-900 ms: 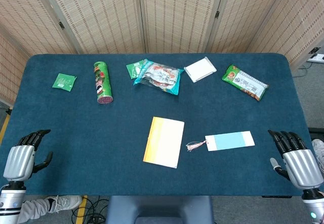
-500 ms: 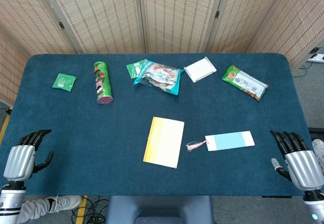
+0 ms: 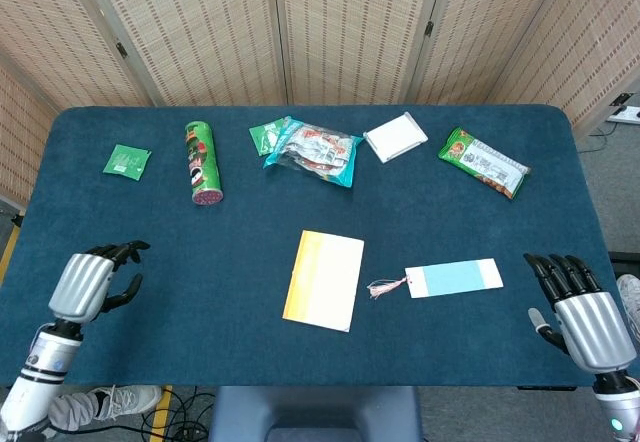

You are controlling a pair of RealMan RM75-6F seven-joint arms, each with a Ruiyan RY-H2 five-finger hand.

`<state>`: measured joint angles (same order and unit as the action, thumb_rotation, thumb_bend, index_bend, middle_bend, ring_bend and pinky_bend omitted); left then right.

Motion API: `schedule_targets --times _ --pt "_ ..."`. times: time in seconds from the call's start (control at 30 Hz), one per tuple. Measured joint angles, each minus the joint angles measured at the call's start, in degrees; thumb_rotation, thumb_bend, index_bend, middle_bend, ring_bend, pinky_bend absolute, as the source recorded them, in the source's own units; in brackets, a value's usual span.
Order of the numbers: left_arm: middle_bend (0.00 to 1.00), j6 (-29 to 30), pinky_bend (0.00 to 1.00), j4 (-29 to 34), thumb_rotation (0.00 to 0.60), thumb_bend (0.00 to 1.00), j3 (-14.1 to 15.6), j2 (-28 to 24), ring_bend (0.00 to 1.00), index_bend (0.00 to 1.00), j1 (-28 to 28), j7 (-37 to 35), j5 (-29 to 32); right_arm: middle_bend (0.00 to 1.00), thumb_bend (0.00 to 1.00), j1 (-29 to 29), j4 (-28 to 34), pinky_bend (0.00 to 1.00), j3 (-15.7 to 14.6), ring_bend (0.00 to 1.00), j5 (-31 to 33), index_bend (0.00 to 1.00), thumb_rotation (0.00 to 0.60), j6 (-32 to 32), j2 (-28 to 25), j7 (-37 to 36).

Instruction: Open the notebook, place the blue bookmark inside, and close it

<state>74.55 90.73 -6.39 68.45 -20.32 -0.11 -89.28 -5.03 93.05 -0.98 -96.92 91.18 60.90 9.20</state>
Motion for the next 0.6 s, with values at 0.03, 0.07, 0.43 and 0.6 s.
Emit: schedule_targets --times 0.03,0.07,0.43,0.6 --pt "0.8 -1.3 0.82 -0.4 0.6 0.72 -0.1 0.2 0.74 0.36 -1.0 -0.3 -0.3 0.18 0.27 -0.1 0.1 0.19 0.0 0.15 -0.1 0.06 0.6 -0.1 -0.1 0.1" --pt "0.84 -3.1 0.84 -0.8 0.6 0.8 -0.2 0.4 0.77 0.37 -2.3 -0.6 -0.6 0.18 0.27 -0.1 0.3 0.19 0.1 0.15 -0.1 0.06 0.6 -0.2 -0.3 0.1" --pt "0.99 -24.3 0.91 -1.1 0.6 1.0 -0.5 2.4 0.9 0.28 -13.9 1.7 4.9 0.18 0.29 0.5 -0.1 0.19 0.6 0.15 0.1 0.06 0.6 0.0 0.0 -0.6" --pt "0.99 -29.4 0.91 0.0 0.6 1.0 -0.7 4.7 0.9 0.25 -17.5 7.3 10.9 0.18 0.29 0.5 -0.3 0.19 1.1 0.15 0.1 0.06 0.6 0.1 0.0 -1.0"
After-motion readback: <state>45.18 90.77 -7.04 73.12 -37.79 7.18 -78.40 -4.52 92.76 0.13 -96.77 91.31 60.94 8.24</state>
